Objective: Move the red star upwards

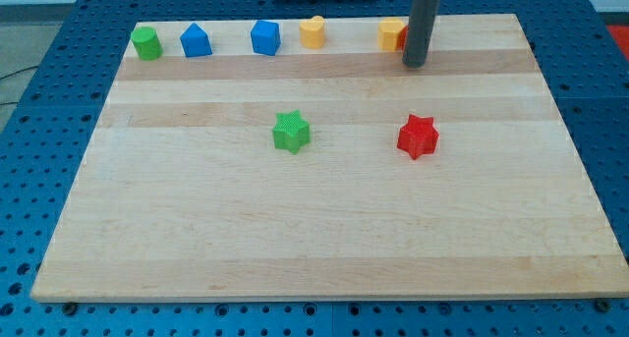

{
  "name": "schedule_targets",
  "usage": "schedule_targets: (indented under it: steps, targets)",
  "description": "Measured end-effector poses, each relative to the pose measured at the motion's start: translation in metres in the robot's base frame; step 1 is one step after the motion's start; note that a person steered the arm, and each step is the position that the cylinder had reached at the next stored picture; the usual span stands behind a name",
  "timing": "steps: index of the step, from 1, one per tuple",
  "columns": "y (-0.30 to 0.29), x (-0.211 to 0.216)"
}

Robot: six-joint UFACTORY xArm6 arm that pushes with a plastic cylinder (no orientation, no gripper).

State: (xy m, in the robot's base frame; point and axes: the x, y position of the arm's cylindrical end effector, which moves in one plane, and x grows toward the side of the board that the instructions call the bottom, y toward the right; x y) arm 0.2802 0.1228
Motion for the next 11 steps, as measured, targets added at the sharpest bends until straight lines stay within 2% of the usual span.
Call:
schedule_targets:
  steps: [1,2,3,4,5,6,7,8,10,11]
  targets:
    - [0.004,-0.012]
    - [0.017,0.038]
    - [0.038,0.131]
    - [0.02,0.171]
    - [-0.029,0.173]
    - [-0.053,0.164]
    - [-0.059,0.183]
    - [-0.096,0.151]
    - [-0.058,0.125]
    - [-0.058,0.116]
